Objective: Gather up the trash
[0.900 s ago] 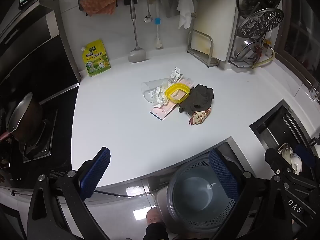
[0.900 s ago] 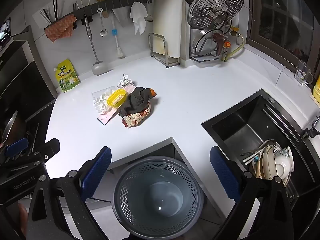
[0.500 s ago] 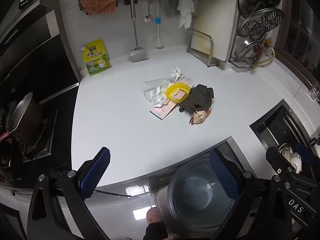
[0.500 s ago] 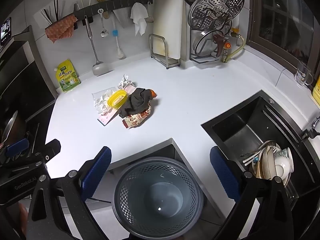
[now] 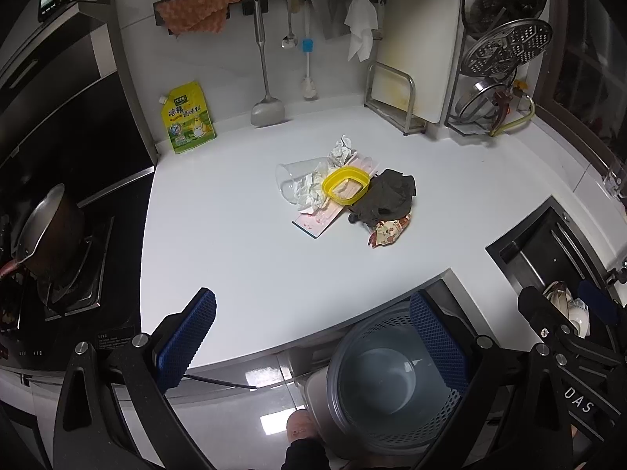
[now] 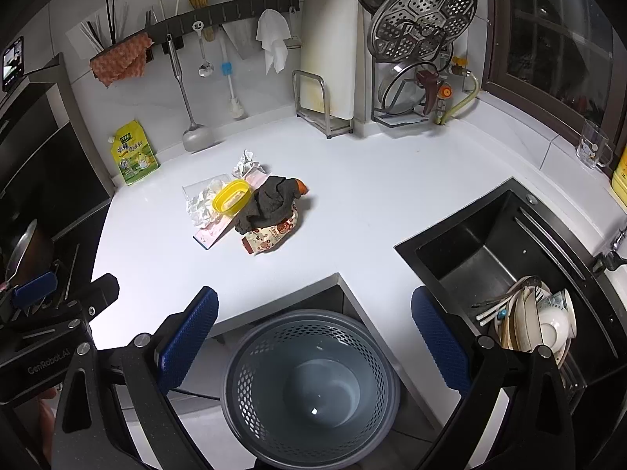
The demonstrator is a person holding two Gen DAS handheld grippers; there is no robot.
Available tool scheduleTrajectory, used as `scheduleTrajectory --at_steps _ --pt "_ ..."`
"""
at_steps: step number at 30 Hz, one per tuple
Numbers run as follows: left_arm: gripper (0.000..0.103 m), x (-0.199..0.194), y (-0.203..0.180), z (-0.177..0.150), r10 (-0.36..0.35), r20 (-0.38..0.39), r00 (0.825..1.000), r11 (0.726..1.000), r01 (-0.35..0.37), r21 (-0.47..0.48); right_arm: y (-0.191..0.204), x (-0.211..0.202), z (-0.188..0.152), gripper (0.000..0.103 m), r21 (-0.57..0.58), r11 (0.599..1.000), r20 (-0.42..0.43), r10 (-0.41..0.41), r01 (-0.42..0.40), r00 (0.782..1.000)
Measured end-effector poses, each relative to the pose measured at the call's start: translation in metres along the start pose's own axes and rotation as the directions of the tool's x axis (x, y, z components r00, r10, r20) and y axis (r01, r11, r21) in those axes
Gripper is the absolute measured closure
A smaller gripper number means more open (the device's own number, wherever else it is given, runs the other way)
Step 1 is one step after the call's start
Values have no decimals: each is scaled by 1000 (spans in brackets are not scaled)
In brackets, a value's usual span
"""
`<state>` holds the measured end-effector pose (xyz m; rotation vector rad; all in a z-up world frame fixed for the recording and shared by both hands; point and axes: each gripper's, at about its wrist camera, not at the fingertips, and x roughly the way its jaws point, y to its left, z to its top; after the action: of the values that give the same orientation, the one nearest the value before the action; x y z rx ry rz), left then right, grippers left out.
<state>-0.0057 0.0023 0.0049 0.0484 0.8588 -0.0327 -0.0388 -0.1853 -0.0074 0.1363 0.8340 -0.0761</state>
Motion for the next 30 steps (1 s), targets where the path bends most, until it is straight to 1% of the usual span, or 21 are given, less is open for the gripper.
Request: scheduleTrajectory --at_steps 30 --pt "6 0 2 1 1 1 1000 1000 -1 0 3 -2 3 9 -2 1000 10 2 -1 1000"
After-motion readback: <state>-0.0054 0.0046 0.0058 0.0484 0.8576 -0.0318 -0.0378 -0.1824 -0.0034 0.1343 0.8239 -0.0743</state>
